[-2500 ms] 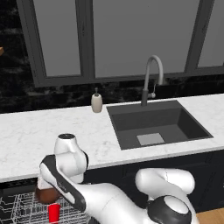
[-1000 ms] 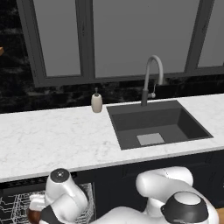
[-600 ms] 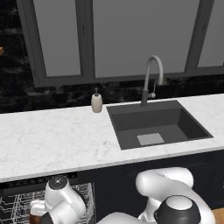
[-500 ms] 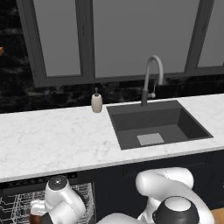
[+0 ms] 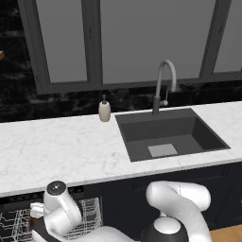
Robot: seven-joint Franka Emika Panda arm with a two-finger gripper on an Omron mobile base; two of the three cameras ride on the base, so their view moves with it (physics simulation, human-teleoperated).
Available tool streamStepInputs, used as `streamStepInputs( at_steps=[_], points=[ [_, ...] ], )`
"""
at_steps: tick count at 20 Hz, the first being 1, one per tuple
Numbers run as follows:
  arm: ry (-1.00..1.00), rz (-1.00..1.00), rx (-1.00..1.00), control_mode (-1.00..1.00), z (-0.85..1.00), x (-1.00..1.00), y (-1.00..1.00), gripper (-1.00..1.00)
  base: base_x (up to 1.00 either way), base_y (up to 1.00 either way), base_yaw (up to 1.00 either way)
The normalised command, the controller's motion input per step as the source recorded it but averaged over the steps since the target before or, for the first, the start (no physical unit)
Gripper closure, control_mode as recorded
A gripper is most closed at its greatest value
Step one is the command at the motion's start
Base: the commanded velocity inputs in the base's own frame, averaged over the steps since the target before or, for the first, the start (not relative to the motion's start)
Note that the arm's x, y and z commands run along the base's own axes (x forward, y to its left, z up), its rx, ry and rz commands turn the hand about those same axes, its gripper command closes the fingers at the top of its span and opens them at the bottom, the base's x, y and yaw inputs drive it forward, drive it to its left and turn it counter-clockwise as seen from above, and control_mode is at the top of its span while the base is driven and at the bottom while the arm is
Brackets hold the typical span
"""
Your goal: Pick up the cup and bowl from the counter, place them in the dishwasher, and close the dishwasher door.
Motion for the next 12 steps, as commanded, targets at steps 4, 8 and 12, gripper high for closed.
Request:
streamStepInputs(
  at_steps=[4, 8, 12],
  points=[
    [0.01, -0.05, -0.04, -1.0, -0.49, 0.0, 0.02, 1.0, 0.0, 0.0, 0.0],
    [0.0, -0.05, -0.08, -1.0, -0.73, 0.0, 0.03, 1.0, 0.0, 0.0, 0.0],
    [0.01, -0.04, -0.1, -1.0, -0.71, -0.01, 0.05, 1.0, 0.0, 0.0, 0.0]
  ],
)
